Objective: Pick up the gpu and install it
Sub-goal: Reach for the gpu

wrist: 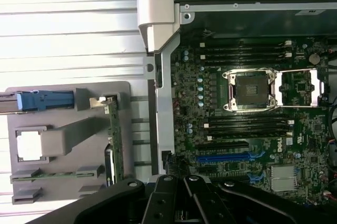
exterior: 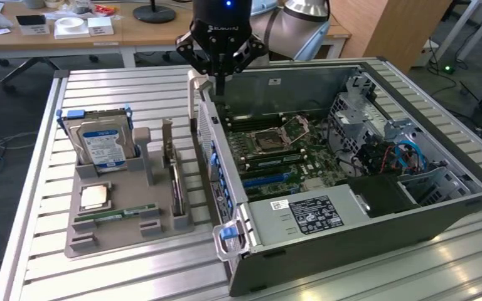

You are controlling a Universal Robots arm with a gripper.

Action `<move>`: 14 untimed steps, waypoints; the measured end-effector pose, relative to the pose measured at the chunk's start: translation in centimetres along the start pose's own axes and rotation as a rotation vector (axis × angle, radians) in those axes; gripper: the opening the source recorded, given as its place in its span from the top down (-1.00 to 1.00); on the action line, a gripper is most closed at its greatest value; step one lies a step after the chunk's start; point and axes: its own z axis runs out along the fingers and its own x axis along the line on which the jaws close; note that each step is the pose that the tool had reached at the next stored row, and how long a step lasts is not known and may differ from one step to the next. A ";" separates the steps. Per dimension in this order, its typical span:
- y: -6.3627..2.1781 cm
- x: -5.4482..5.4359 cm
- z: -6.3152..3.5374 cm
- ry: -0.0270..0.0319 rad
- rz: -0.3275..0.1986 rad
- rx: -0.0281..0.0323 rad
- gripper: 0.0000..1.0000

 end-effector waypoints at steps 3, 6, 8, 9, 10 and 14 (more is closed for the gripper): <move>-0.03 0.4 0.00 0.0000 0.000 0.0000 0.79; -0.04 0.7 0.00 -0.0001 0.000 -0.0001 0.79; -0.04 0.7 0.00 0.0000 0.000 -0.0001 0.79; -0.04 0.7 0.00 0.0000 0.000 0.0000 0.79; -0.05 0.7 0.00 0.0001 0.000 0.0000 0.79; -0.05 0.7 -0.01 0.0001 0.000 0.0000 0.79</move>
